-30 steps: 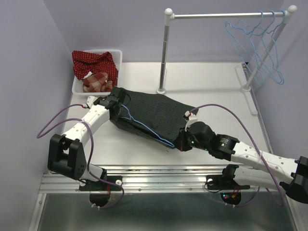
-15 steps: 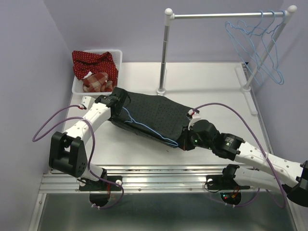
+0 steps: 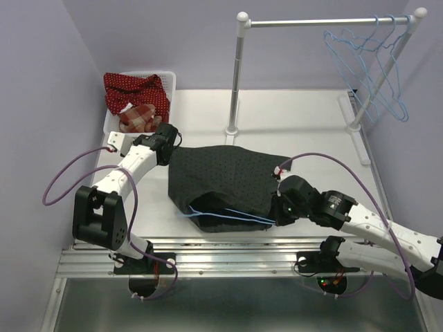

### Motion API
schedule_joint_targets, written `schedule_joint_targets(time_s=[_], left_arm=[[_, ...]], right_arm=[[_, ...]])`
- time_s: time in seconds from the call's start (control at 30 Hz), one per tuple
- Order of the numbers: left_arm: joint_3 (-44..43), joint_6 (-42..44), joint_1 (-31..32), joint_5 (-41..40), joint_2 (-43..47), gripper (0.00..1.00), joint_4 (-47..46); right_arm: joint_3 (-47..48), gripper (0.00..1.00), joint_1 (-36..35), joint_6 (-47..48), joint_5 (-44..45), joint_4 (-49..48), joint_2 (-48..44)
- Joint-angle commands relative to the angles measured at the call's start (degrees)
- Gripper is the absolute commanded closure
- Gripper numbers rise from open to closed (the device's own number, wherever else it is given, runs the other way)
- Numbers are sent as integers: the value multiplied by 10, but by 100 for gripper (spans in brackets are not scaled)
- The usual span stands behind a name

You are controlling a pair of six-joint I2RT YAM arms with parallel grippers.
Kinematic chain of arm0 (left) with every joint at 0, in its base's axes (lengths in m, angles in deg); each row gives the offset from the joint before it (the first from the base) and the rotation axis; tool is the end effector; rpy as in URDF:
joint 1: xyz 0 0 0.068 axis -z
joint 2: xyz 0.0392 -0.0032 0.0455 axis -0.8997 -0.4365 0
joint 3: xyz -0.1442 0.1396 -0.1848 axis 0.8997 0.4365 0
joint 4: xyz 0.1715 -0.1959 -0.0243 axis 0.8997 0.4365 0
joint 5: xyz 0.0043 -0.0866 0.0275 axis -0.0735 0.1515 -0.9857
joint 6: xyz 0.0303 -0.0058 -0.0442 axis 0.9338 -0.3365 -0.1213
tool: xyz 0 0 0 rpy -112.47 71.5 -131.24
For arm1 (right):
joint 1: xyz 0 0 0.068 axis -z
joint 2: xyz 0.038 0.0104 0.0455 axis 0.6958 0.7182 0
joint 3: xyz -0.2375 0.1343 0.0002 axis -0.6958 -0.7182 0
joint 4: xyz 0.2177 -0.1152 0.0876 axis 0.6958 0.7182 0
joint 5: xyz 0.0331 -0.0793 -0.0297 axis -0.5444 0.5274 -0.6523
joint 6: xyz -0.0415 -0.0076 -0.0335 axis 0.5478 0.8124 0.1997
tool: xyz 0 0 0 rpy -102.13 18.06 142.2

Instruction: Place the skirt on the hanger

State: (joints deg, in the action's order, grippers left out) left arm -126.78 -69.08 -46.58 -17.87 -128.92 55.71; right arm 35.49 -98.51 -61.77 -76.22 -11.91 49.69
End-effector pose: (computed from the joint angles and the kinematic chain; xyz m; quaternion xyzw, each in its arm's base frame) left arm 0.2759 -0.0543 0.2587 -0.5942 0.6046 0.1494 0.5090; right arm 0.0972 0.1374 0.2560 -0.1352 0.9345 0.2470 0.2178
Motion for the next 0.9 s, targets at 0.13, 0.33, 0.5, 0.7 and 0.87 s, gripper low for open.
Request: schedule_joint_targets(time_s=[0.13,0.33,0.5,0.7,0.87], left_arm=[[24,186,9,50,77,100,-144],[101,319,9,182,208,86,-297],[122,349,8,273,269,24,-296],[130,348,9,325,303,9,-261],[143,352,9,344,339,4,-250]], right_arm=[[30,99,3,18,11,-18,60],[13,76,3,-23,90,-15,90],[10,16,3,-31,107,-10,92],[23,0,3,-84,201,42,61],[46,0,3,-158,279,111,16]])
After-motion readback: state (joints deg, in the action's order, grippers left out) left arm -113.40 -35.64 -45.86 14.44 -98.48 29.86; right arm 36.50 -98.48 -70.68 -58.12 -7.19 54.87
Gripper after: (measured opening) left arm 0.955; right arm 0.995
